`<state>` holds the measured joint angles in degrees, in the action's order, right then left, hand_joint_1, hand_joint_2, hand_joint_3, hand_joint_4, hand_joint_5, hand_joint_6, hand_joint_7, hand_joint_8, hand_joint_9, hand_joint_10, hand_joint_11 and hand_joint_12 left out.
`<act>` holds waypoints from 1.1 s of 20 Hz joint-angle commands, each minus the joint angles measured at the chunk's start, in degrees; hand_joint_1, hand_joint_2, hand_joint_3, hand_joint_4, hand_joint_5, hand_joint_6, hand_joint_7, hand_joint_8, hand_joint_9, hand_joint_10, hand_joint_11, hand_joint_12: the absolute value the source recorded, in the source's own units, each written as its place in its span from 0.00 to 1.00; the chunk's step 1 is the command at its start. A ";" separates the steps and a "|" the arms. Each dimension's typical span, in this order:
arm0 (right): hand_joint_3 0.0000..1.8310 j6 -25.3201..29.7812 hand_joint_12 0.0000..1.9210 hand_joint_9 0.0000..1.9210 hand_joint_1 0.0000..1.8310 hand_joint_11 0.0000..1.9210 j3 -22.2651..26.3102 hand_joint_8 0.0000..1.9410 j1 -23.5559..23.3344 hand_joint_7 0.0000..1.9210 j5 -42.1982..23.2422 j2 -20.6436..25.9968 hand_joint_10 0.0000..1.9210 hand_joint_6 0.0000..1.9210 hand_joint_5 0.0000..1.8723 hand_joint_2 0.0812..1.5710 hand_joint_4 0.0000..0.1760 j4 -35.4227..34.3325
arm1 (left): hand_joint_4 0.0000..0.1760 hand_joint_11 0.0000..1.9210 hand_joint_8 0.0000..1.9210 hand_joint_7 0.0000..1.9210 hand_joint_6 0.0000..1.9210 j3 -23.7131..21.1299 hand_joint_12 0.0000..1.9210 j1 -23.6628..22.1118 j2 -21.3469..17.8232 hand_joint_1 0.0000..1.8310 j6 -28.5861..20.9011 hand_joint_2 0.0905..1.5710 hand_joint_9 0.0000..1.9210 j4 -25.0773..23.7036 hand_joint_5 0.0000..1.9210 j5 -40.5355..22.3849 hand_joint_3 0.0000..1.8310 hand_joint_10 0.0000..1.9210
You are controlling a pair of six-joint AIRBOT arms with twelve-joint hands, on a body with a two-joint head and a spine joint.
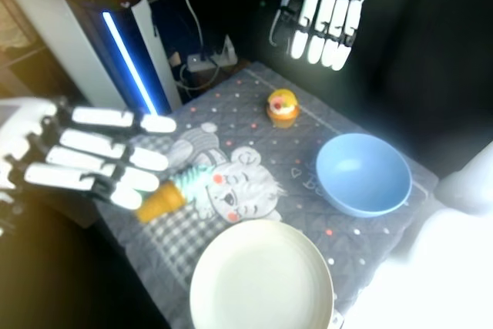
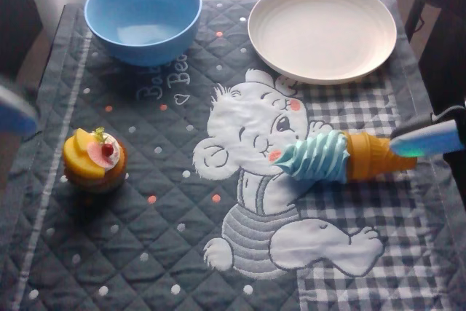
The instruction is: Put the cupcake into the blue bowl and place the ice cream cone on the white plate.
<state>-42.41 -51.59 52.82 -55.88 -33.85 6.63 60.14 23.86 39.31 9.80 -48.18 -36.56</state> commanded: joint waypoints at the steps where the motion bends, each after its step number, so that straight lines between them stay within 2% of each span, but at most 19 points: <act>1: 0.00 0.26 0.23 0.05 0.32 0.00 -0.33 0.00 -1.08 0.05 -6.34 -0.05 0.01 0.00 0.00 0.47 0.00 -1.56 | 0.04 0.11 0.00 0.05 0.00 -0.10 0.03 -0.58 0.29 0.28 -0.19 0.42 0.07 2.93 0.02 -4.59 0.00 0.00; 2: 0.00 0.32 0.20 0.04 0.32 0.00 -0.40 0.00 -1.22 0.04 -6.18 -0.18 0.00 0.00 0.00 0.47 0.00 -1.49 | 0.08 0.11 0.00 0.05 0.00 -0.16 0.03 -0.53 0.29 0.29 -0.24 0.42 0.07 2.87 0.03 -4.51 0.00 0.00; 3: 0.00 0.37 0.20 0.05 0.31 0.00 -0.45 0.00 -1.35 0.04 -6.01 -0.35 0.00 0.00 0.00 0.47 0.00 -1.45 | 0.00 0.11 0.00 0.05 0.00 -0.21 0.02 -0.39 0.30 0.27 -0.35 0.43 0.08 2.83 0.03 -4.45 0.00 0.00; 4: 0.00 0.43 0.20 0.05 0.31 0.00 -0.53 0.00 -1.49 0.04 -5.66 -0.55 0.00 0.00 0.00 0.47 0.00 -1.31 | 0.00 0.10 0.00 0.06 0.00 -0.29 0.02 -0.10 0.32 0.27 -0.45 0.44 0.08 2.83 0.03 -4.45 0.00 0.00; 5: 0.00 0.50 0.20 0.05 0.32 0.00 -0.59 0.00 -1.61 0.04 -5.25 -0.74 0.01 0.00 0.00 0.46 0.00 -1.21 | 0.06 0.12 0.01 0.07 0.00 -0.33 0.02 0.16 0.38 0.28 -0.50 0.45 0.09 2.85 0.04 -4.45 0.00 0.01; 6: 0.00 0.62 0.19 0.05 0.33 0.00 -0.70 0.00 -1.75 0.04 -4.70 -1.12 0.00 0.00 0.00 0.44 0.00 -1.06 | 0.00 0.12 0.01 0.08 0.01 -0.36 0.02 0.67 0.56 0.30 -0.54 0.45 0.09 3.07 0.05 -4.45 0.00 0.01; 7: 0.00 0.72 0.18 0.05 0.33 0.00 -0.87 0.01 -1.83 0.05 -4.33 -1.53 0.00 0.00 0.00 0.42 0.01 -0.98 | 0.08 0.10 0.00 0.05 0.00 -0.36 0.02 1.32 0.80 0.37 -0.53 0.45 0.06 3.43 0.04 -4.43 0.00 0.00; 8: 0.00 0.94 0.17 0.05 0.33 0.00 -1.12 0.00 -2.03 0.06 -3.79 -2.12 0.00 0.00 0.00 0.41 0.07 -0.82 | 0.03 0.10 0.00 0.05 0.00 -0.36 0.02 2.29 1.03 0.38 -0.48 0.45 0.06 3.77 0.04 -4.23 0.00 0.00; 9: 0.00 1.44 0.13 0.04 0.34 0.00 -1.47 0.00 -2.40 0.05 -2.88 -2.80 0.00 0.00 0.00 0.40 0.11 -0.34 | 0.10 0.11 0.00 0.06 0.00 -0.35 0.02 3.24 1.22 0.36 -0.44 0.45 0.06 4.26 0.03 -4.16 0.00 0.00; 10: 0.00 2.94 0.13 0.05 0.33 0.01 -2.16 0.01 -2.95 0.06 -1.67 -3.73 0.01 0.00 0.00 0.39 0.09 0.69 | 0.04 0.12 0.00 0.08 0.00 -0.35 0.02 4.32 1.28 0.38 -0.44 0.44 0.09 4.67 0.03 -4.14 0.00 0.00; 11: 0.00 5.53 0.14 0.06 0.34 0.02 -3.36 0.00 -3.69 0.08 -0.05 -5.13 0.00 0.00 0.00 0.37 0.10 2.42 | 0.06 0.11 0.00 0.09 0.00 -0.34 0.02 5.99 1.35 0.39 -0.44 0.45 0.10 5.22 0.03 -4.04 0.00 0.01; 12: 0.00 7.49 0.14 0.06 0.34 0.02 -4.29 0.00 -4.53 0.08 1.81 -6.31 0.00 0.00 0.00 0.37 0.16 4.11 | 0.08 0.12 0.01 0.10 0.00 -0.32 0.02 7.48 1.57 0.39 -0.44 0.45 0.11 5.70 0.03 -3.96 0.00 0.01; 13: 0.00 7.83 0.14 0.06 0.35 0.01 -4.59 0.00 -4.74 0.09 3.05 -6.91 0.00 0.00 0.00 0.36 0.18 4.94 | 0.00 0.14 0.00 0.10 0.00 -0.31 0.03 8.75 1.79 0.41 -0.41 0.45 0.12 6.14 0.04 -3.95 0.00 0.01; 14: 0.00 7.83 0.13 0.06 0.35 0.01 -4.65 0.00 -4.77 0.09 3.46 -7.21 0.00 0.00 0.00 0.36 0.22 5.10 | 0.00 0.15 0.01 0.10 0.00 -0.30 0.04 9.71 2.06 0.42 -0.30 0.45 0.12 6.56 0.04 -4.00 0.00 0.01; 15: 0.00 7.83 0.14 0.07 0.35 0.01 -4.67 0.00 -4.76 0.09 3.74 -7.47 0.00 0.00 0.00 0.36 0.22 5.11 | 0.00 0.14 0.00 0.11 0.01 -0.30 0.12 10.61 2.33 0.42 -0.25 0.47 0.15 6.99 0.05 -4.03 0.00 0.00; 16: 0.00 7.83 0.13 0.06 0.36 0.00 -4.68 0.00 -4.76 0.09 4.19 -7.79 0.00 0.00 0.00 0.36 0.31 5.12 | 0.00 0.11 0.00 0.13 0.00 -0.31 0.25 11.56 2.57 0.41 -0.18 0.47 0.16 7.56 0.08 -4.14 0.00 0.00; 18: 0.01 7.84 0.11 0.06 0.37 0.00 -4.90 0.00 -4.76 0.09 5.35 -8.64 0.00 0.00 0.00 0.39 0.26 5.17 | 0.00 0.04 0.00 0.15 0.00 -0.29 0.42 13.80 3.18 0.43 1.52 0.47 0.18 9.91 0.13 -4.39 0.00 0.00; 19: 0.01 7.95 0.12 0.06 0.34 0.02 -5.12 0.00 -4.76 0.09 5.77 -9.26 0.00 0.00 0.00 0.41 0.14 5.15 | 0.00 0.04 0.00 0.16 0.00 -0.19 0.44 14.75 3.56 0.44 2.13 0.46 0.19 10.73 0.13 -4.43 0.00 0.00; 22: 0.01 9.03 0.13 0.07 0.35 0.03 -6.45 0.00 -4.73 0.10 7.01 -11.62 0.01 0.00 0.00 0.41 0.09 5.07 | 0.00 0.00 0.00 0.18 0.00 0.43 0.51 18.06 4.60 0.45 2.65 0.45 0.20 13.22 0.15 -5.29 0.00 0.00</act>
<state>-33.85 -57.95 48.75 -42.76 -45.65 13.13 60.34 42.98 43.97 12.58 -37.54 -36.29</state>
